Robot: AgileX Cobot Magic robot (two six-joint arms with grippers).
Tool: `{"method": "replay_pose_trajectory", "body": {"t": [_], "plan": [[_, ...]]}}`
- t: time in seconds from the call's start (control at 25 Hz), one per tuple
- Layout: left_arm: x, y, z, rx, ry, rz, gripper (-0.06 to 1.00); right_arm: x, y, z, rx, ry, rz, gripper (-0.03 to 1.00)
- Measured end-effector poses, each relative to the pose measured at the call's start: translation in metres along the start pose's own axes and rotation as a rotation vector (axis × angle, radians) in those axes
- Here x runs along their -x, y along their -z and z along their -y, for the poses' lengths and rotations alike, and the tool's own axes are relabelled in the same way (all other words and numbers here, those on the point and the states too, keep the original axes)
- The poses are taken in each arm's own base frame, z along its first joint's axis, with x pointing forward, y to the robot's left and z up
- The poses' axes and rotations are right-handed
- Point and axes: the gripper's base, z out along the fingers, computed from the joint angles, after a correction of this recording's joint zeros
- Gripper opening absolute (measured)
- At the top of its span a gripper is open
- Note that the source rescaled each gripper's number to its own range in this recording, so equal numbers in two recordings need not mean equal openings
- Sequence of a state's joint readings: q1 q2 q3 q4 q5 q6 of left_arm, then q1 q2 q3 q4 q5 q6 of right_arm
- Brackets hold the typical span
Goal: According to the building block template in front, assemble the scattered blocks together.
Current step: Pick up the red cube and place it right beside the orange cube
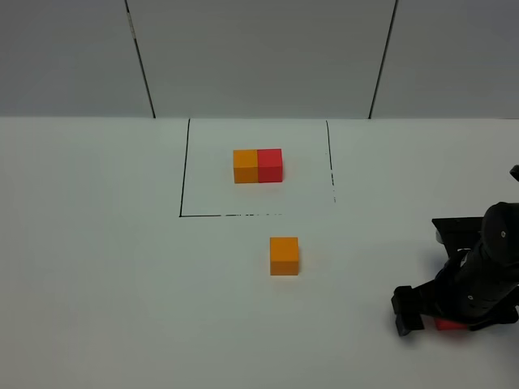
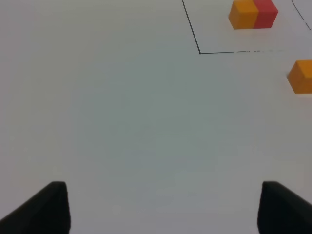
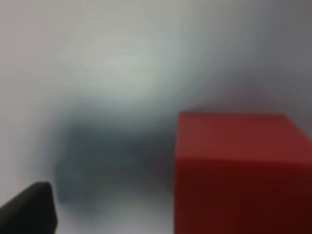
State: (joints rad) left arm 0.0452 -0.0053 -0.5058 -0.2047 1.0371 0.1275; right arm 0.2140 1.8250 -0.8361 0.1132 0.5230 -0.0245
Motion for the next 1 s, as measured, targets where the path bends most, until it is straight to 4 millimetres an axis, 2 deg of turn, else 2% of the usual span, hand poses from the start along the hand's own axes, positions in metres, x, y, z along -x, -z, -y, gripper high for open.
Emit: {"method": "replay_pose_trajectory", "body": {"t": [0.08, 0.2, 0.44, 0.68, 0.76, 1.0], "plan": [[0.000, 0.000, 0.000, 0.000, 0.000, 0.000, 0.65, 0.000, 0.000, 0.000, 0.000, 0.000, 0.000, 0.74], [0.000, 0.000, 0.000, 0.000, 0.000, 0.000, 0.65, 0.000, -0.002, 0.001, -0.011, 0.016, -0.008, 0.56], [0.000, 0.000, 0.000, 0.000, 0.000, 0.000, 0.65, 0.001, -0.005, 0.004, -0.044, 0.038, -0.016, 0.00], [0.000, 0.000, 0.000, 0.000, 0.000, 0.000, 0.65, 0.005, -0.004, 0.005, -0.058, 0.053, -0.034, 0.00], [0.000, 0.000, 0.000, 0.000, 0.000, 0.000, 0.65, 0.012, 0.000, 0.005, -0.066, 0.076, -0.051, 0.00], [0.000, 0.000, 0.000, 0.000, 0.000, 0.000, 0.65, 0.050, 0.040, 0.003, -0.082, 0.346, -0.120, 0.00]]}}
